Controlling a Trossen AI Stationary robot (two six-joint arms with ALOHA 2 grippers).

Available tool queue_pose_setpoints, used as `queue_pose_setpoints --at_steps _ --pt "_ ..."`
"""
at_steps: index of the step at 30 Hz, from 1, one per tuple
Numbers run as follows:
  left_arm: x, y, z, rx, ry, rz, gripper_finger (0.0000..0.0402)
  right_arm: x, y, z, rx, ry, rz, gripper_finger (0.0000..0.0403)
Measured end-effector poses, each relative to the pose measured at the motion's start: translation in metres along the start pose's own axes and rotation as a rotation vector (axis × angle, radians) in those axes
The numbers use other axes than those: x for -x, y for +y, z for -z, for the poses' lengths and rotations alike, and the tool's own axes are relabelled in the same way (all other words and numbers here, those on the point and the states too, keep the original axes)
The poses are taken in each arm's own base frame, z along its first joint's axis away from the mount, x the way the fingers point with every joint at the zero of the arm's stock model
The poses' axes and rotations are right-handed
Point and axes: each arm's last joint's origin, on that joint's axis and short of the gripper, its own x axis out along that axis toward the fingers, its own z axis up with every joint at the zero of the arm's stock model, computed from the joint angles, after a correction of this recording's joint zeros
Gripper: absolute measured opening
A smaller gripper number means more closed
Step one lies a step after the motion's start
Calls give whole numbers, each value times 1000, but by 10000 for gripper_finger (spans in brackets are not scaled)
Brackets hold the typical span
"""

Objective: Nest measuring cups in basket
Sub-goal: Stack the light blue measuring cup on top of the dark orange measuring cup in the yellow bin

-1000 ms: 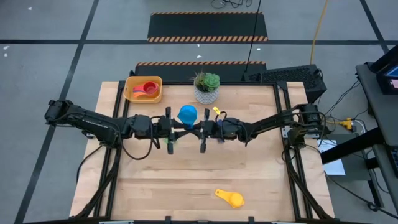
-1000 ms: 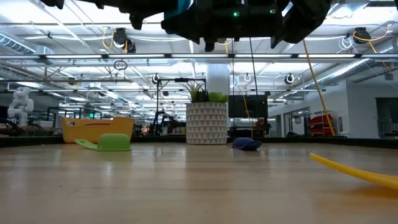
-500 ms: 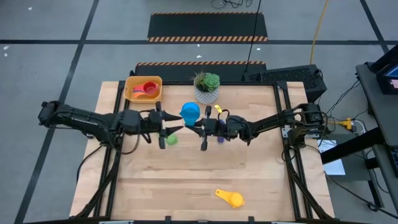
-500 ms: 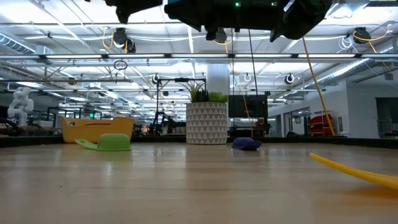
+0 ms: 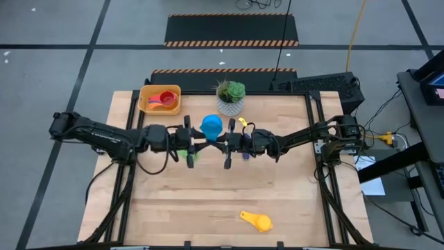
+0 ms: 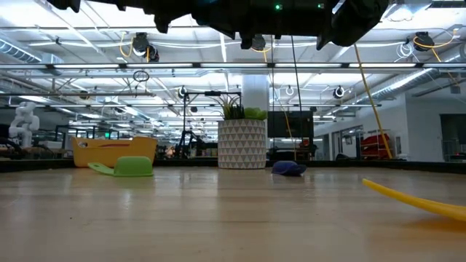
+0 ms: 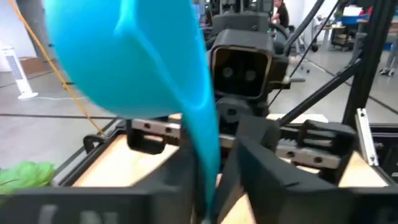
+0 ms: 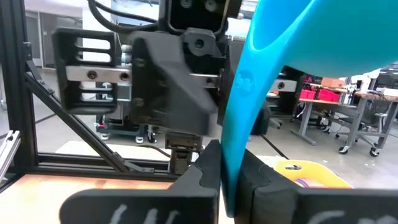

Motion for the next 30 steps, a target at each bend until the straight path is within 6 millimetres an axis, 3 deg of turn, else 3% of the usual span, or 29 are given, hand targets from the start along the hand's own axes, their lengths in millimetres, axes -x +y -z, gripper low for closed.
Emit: queue_pose_setpoints --at_steps 3,5,9,12,19,25,30 --pt "0 2 1 -3 7 17 32 0 1 0 5 -1 -21 1" --pt "-1 2 1 2 10 43 14 0 1 1 16 10 -32 9" --pt "5 3 -1 18 22 82 10 0 1 6 26 62 -17 36" --pt "17 8 -6 14 54 78 7 3 -1 8 56 197 51 62" --pt "55 25 -7 63 233 130 6 7 -5 -13 215 555 178 106" --pt "57 32 11 115 418 203 6 8 20 -26 492 529 95 114" --pt "46 33 35 155 599 203 12 10 41 -44 615 425 238 112"
